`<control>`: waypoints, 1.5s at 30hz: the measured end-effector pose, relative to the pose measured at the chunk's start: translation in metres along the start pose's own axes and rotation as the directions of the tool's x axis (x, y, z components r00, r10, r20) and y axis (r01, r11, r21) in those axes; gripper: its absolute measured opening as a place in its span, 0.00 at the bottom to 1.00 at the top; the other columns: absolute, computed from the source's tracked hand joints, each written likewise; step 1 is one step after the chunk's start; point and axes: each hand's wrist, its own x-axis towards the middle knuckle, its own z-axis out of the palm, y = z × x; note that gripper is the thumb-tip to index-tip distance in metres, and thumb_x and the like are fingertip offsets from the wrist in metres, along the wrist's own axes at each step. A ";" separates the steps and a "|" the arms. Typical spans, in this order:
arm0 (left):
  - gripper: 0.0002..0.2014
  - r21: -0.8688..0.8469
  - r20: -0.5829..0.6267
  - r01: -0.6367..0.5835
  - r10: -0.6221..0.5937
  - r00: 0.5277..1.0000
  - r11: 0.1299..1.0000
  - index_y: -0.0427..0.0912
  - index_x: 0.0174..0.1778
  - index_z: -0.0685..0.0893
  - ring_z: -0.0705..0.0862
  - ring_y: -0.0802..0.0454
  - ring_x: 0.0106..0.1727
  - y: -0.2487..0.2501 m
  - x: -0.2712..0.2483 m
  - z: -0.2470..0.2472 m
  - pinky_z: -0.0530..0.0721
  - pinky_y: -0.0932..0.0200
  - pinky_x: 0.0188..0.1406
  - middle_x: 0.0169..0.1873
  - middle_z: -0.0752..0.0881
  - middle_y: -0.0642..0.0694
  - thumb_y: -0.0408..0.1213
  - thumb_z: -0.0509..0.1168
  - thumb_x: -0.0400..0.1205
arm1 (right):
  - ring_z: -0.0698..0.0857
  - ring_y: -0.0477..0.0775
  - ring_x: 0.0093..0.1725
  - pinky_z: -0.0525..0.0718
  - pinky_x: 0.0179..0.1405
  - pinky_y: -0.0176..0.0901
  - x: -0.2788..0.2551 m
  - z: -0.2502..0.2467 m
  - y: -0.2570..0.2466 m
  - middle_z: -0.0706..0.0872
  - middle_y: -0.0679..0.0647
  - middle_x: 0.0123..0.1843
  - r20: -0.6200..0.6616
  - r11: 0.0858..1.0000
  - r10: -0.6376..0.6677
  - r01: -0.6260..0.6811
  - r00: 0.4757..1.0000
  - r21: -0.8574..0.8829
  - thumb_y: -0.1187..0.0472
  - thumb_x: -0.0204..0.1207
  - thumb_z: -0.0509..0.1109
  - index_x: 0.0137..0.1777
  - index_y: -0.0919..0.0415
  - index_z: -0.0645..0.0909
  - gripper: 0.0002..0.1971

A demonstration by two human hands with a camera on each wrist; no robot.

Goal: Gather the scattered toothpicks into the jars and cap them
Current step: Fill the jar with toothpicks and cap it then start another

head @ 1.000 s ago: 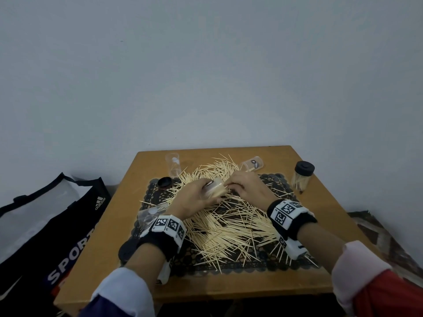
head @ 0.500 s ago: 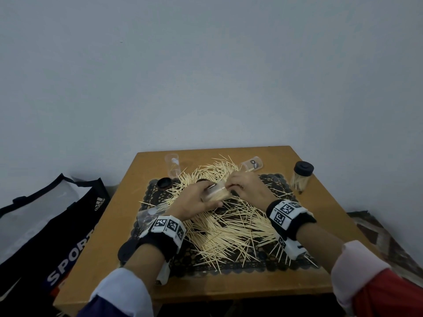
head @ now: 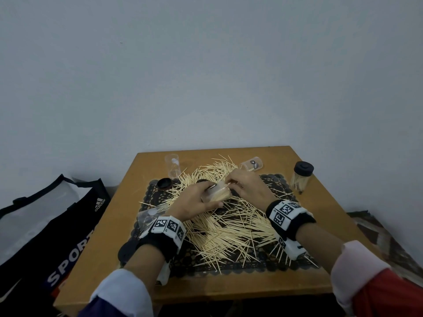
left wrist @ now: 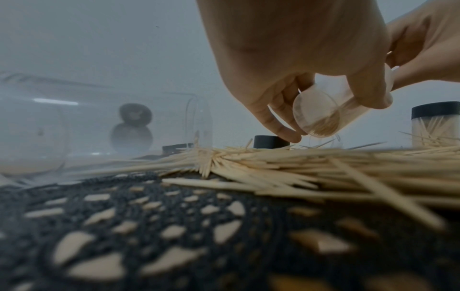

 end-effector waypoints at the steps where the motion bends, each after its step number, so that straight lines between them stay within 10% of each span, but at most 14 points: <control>1: 0.30 0.009 0.001 0.000 0.000 1.000 1.000 0.40 0.67 0.80 0.85 0.50 0.46 0.000 0.000 0.000 0.86 0.54 0.45 0.50 0.86 0.47 0.55 0.75 0.75 | 0.80 0.42 0.45 0.81 0.48 0.37 0.000 0.000 0.000 0.88 0.52 0.47 -0.005 1.000 0.008 -0.008 1.000 -0.010 0.69 0.75 0.74 0.49 0.62 0.85 0.05; 10: 0.31 0.035 0.006 -0.009 0.008 1.000 0.999 0.40 0.68 0.80 0.85 0.48 0.47 0.003 -0.001 -0.002 0.86 0.52 0.46 0.51 0.86 0.47 0.57 0.74 0.75 | 0.81 0.43 0.39 0.83 0.37 0.42 -0.002 -0.002 0.000 0.89 0.46 0.45 -0.076 0.966 0.158 -0.170 0.984 -0.193 0.48 0.78 0.71 0.51 0.56 0.87 0.12; 17: 0.34 0.030 -0.004 -0.005 0.005 1.000 1.000 0.40 0.66 0.81 0.85 0.48 0.45 0.001 -0.002 -0.001 0.84 0.56 0.43 0.49 0.86 0.48 0.62 0.73 0.73 | 0.77 0.41 0.37 0.63 0.32 0.22 0.000 0.001 -0.001 0.88 0.49 0.44 0.024 0.978 0.089 -0.082 0.996 -0.189 0.53 0.81 0.69 0.47 0.58 0.87 0.10; 22: 0.31 0.035 -0.016 0.009 -0.009 1.000 0.999 0.41 0.66 0.81 0.85 0.50 0.45 0.000 0.000 -0.001 0.83 0.57 0.42 0.49 0.86 0.48 0.58 0.74 0.75 | 0.84 0.45 0.40 0.81 0.38 0.36 -0.001 -0.004 -0.003 0.89 0.47 0.46 -0.009 0.979 0.117 -0.117 0.993 -0.168 0.53 0.80 0.70 0.52 0.55 0.86 0.08; 28: 0.30 0.099 -0.067 0.056 -0.049 0.997 0.994 0.41 0.66 0.80 0.84 0.50 0.46 -0.002 0.001 0.000 0.77 0.65 0.39 0.51 0.86 0.48 0.57 0.73 0.75 | 0.77 0.40 0.40 0.69 0.33 0.25 -0.001 -0.003 -0.002 0.89 0.49 0.53 0.025 0.977 0.172 -0.167 0.985 -0.130 0.61 0.84 0.64 0.63 0.57 0.84 0.12; 34: 0.32 0.165 -0.072 0.076 -0.065 0.995 0.983 0.42 0.68 0.79 0.83 0.53 0.47 -0.006 0.001 0.000 0.79 0.63 0.41 0.52 0.85 0.50 0.61 0.71 0.76 | 0.82 0.54 0.59 0.81 0.55 0.49 -0.005 -0.001 0.004 0.83 0.53 0.60 0.388 0.880 0.442 -0.306 0.809 -0.363 0.53 0.83 0.64 0.65 0.56 0.82 0.14; 45: 0.32 0.203 -0.063 0.076 -0.065 0.996 0.976 0.43 0.67 0.79 0.82 0.53 0.46 -0.008 0.002 0.000 0.76 0.62 0.39 0.51 0.83 0.52 0.62 0.70 0.75 | 0.80 0.38 0.41 0.68 0.33 0.24 -0.006 -0.011 -0.006 0.86 0.47 0.47 0.551 0.951 0.309 -0.271 0.775 -0.152 0.68 0.78 0.66 0.54 0.57 0.87 0.11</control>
